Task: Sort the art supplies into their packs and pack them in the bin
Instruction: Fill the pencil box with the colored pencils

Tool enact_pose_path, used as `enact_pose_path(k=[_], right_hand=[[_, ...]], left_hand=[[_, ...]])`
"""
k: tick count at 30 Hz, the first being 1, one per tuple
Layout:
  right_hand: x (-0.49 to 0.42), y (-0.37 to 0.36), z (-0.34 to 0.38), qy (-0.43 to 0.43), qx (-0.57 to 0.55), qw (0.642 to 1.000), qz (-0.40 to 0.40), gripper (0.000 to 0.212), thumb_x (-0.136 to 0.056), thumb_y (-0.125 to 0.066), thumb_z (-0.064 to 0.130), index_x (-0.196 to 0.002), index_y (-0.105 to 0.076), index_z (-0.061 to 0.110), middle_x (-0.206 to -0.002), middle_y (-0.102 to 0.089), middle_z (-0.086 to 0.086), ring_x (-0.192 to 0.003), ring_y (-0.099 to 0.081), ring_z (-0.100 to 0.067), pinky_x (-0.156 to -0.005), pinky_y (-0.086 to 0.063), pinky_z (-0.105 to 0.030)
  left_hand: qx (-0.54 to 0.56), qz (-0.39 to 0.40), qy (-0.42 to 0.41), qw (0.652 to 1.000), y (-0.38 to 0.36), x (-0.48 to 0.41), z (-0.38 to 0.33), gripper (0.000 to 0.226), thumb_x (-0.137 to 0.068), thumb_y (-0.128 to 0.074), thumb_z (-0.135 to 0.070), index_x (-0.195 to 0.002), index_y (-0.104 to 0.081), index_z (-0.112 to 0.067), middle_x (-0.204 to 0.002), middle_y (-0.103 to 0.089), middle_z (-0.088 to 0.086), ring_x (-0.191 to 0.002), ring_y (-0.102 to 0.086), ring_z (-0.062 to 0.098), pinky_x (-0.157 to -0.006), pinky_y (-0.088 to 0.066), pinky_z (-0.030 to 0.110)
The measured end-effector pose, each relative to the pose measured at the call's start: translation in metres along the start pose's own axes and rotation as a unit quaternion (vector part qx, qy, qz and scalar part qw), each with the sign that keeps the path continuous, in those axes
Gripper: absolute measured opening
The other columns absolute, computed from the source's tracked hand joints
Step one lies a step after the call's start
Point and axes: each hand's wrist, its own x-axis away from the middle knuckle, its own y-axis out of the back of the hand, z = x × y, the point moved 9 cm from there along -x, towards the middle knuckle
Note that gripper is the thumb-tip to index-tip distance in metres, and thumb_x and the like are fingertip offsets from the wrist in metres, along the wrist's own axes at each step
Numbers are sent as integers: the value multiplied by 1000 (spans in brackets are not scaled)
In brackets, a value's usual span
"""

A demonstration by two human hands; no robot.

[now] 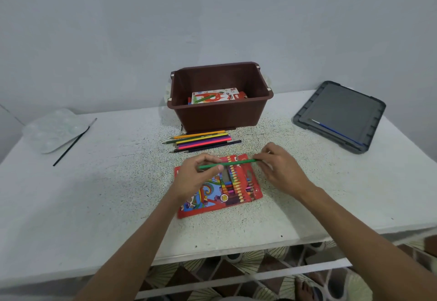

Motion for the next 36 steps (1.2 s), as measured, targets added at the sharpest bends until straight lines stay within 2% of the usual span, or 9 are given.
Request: enact_pose_path(k=[3, 5, 7, 11, 16, 24, 28, 32, 36], right_hand=[[11, 18, -36, -32, 56, 998, -3, 19, -86, -70, 11, -104, -73, 6, -87, -61, -6, -73, -56, -21, -60, -40, -20], [19, 34, -59, -52, 95, 994, -6, 17, -84, -72, 8, -101, -74, 6, -86, -62, -8, -69, -58, -24, -59, -32, -17], [25, 48, -74, -56, 133, 989, -7, 17, -82, -73, 5, -99, -75, 4, -85, -62, -12, -66, -59, -29, -56, -35, -23], [27, 62, -91, -52, 175, 983, -1, 19, -81, -73, 2, -100, -75, 4, -86, -61, -12, -69, -60, -33, -54, -43, -31], [17, 50, -70, -10, 179, 984, 3, 20, -82, -72, 3, -102, -74, 3, -83, -59, -12, -70, -56, -30, -52, -43, -32], [16, -15, -2, 37, 51, 998, 9, 21, -83, -72, 11, -103, -72, 5, -85, -59, -7, -76, -55, -21, -63, -38, -23], [20, -36, 18, 12, -16, 1000, -2, 31, -82, -74, 10, -113, -68, 6, -101, -61, -6, -89, -55, -18, -76, -43, -24], [29, -36, 8, -35, -86, 995, -44, 29, -93, -56, 4, -121, -62, 10, -107, -64, 0, -97, -56, -15, -82, -49, -31], [35, -32, -6, -106, -159, 979, -70, 32, -99, -48, 11, -128, -60, 21, -107, -65, 7, -98, -57, -7, -81, -47, -27]], left_hand=[[-224, -68, -83, 969, 34, 13, 11, 21, -84, -72, -43, -99, -68, -28, -104, -66, -14, -95, -60, -1, -78, -53, 27], [-340, -90, -139, 926, 48, 24, 23, 44, -83, -62, -58, -110, -66, -25, -117, -61, -9, -106, -53, 3, -88, -51, 35], [-378, -104, -129, 911, 59, 33, 39, 58, -83, -51, -65, -122, -61, -23, -131, -54, -3, -118, -46, 6, -97, -48, 41], [-365, -132, -103, 916, 66, 36, 50, 58, -84, -53, -62, -131, -51, -27, -146, -43, -3, -129, -39, 9, -102, -43, 43], [-377, -124, -111, 911, 61, 38, 47, 61, -84, -52, -63, -129, -55, -21, -139, -49, -3, -122, -42, 3, -96, -51, 41], [-408, -117, -121, 897, 58, 38, 46, 56, -85, -50, -62, -124, -58, -23, -136, -51, -4, -119, -45, 4, -97, -50, 40], [-408, -117, -119, 898, 57, 39, 45, 59, -85, -44, -65, -124, -58, -23, -136, -51, -4, -119, -42, 2, -97, -50, 40], [-407, -119, -115, 899, 58, 39, 46, 60, -84, -43, -66, -124, -58, -24, -136, -51, -4, -119, -44, 3, -96, -51, 41], [-401, -123, -104, 902, 59, 40, 48, 65, -84, -41, -69, -127, -56, -23, -138, -49, -4, -120, -48, 7, -92, -54, 40]])
